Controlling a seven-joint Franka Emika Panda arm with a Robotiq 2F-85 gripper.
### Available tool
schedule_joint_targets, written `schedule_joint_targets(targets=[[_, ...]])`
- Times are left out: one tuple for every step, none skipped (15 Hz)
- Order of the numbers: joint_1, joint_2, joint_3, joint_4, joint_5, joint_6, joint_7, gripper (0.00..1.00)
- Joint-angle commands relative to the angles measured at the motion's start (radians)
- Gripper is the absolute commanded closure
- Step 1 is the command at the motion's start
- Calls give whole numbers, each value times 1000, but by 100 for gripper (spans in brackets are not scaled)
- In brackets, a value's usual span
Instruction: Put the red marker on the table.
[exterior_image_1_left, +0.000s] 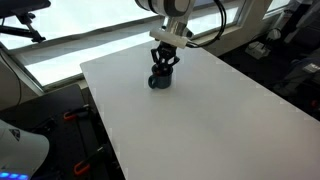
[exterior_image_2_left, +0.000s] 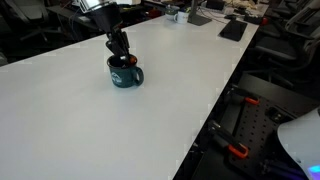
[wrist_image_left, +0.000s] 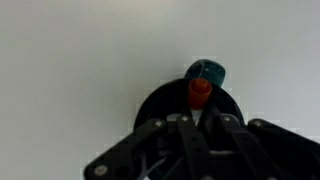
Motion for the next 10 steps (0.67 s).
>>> schedule_joint_targets(targets=[[-4,-109,0,-64,1,-29,9,95],[-6,-145,2,-76,2,-53,4,95],[-9,-181,3,-81,6,-89,-4,95],[-11,-212,6,-82,11,-126,-14,95],[-11,-246,6,-78,15,-174,-23,95],[-9,-282,6,-79,15,-215,-28,95],[-3,-328,0,-86,9,-258,-11,95],[2,-369,-7,-95,1,-292,14,95],[6,-404,-18,-104,-9,-320,58,95],[0,-434,-30,-126,-7,-330,98,95]])
